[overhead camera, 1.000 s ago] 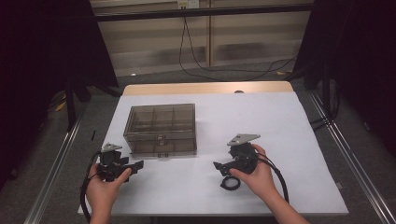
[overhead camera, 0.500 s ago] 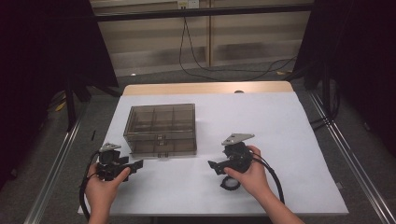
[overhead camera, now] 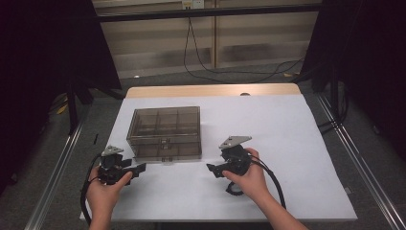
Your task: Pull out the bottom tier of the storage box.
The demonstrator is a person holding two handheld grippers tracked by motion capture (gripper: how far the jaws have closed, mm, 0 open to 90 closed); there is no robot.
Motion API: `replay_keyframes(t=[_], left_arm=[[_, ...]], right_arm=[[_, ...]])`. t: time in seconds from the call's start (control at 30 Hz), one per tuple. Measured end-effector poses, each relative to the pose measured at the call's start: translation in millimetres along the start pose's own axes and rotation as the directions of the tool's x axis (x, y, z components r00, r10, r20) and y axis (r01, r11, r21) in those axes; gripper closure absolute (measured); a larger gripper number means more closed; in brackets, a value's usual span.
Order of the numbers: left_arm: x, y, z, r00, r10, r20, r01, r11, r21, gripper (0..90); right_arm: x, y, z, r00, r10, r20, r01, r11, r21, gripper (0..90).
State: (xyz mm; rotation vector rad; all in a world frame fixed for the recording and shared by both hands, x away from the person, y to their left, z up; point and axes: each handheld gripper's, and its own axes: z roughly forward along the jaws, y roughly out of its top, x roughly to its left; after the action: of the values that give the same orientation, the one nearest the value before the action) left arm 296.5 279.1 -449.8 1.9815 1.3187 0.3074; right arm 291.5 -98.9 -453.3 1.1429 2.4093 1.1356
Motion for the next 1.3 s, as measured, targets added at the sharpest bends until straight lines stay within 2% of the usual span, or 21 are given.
replay_keyframes(t=[0.2,0.23,0.33,0.47,0.57,0.7,0.83,0.87,1.0,1.03,1.13,1.3], left_arm=[[0.7,0.6,0.5,0.9998,0.018,0.006,-0.017,0.9998,-0.004,36.8],[0.8,0.5,1.6,0.9997,0.021,0.009,-0.021,0.9997,-0.007,37.6],[2.2,0.0,2.7,0.9995,0.029,0.010,-0.029,0.9996,-0.005,38.8],[3.0,0.0,4.5,0.9992,0.038,0.015,-0.038,0.9993,-0.008,40.4],[3.6,0.5,5.0,0.9987,0.049,0.017,-0.049,0.9988,-0.006,41.4],[4.3,1.2,5.4,0.9979,0.063,0.017,-0.063,0.9980,-0.004,44.2],[6.0,1.3,6.8,0.9982,0.057,0.019,-0.057,0.9984,-0.005,45.4],[6.0,1.0,7.3,0.9987,0.046,0.024,-0.046,0.9989,-0.004,45.4],[6.7,1.0,7.4,0.9984,0.053,0.020,-0.053,0.9986,0.000,46.8],[7.3,1.0,7.0,0.9980,0.058,0.025,-0.058,0.9983,0.003,46.9],[8.0,1.2,6.7,0.9976,0.065,0.025,-0.065,0.9979,0.005,47.1],[8.4,1.5,7.9,0.9974,0.065,0.031,-0.065,0.9979,0.006,47.2]], right_arm=[[4.3,1.7,5.8,0.9998,-0.013,-0.014,0.013,1.000,0.002,27.1],[5.2,2.6,7.9,0.9995,-0.030,-0.012,0.030,1.000,0.006,28.8],[6.3,4.5,10.0,0.9991,-0.040,-0.016,0.040,0.999,0.008,34.1],[7.5,7.3,12.3,0.9991,-0.032,-0.028,0.031,0.999,-0.008,40.7],[8.5,8.0,14.8,0.9996,-0.015,-0.024,0.015,1.000,-0.001,46.2],[8.8,8.6,18.5,0.9995,-0.021,-0.025,0.021,1.000,0.011,49.6],[8.2,10.5,22.3,0.9993,-0.010,-0.035,0.011,1.000,0.016,53.8],[8.1,10.9,22.9,0.9993,-0.005,-0.038,0.006,1.000,0.016,54.6],[8.9,12.6,25.0,0.9995,-0.008,-0.032,0.009,1.000,0.027,55.7],[10.4,14.8,26.7,0.9992,-0.024,-0.031,0.025,0.999,0.031,56.0],[13.6,18.3,29.6,0.9984,-0.036,-0.044,0.038,0.999,0.031,57.2],[18.5,21.7,35.0,0.9981,-0.049,-0.038,0.050,0.998,0.044,58.1]])
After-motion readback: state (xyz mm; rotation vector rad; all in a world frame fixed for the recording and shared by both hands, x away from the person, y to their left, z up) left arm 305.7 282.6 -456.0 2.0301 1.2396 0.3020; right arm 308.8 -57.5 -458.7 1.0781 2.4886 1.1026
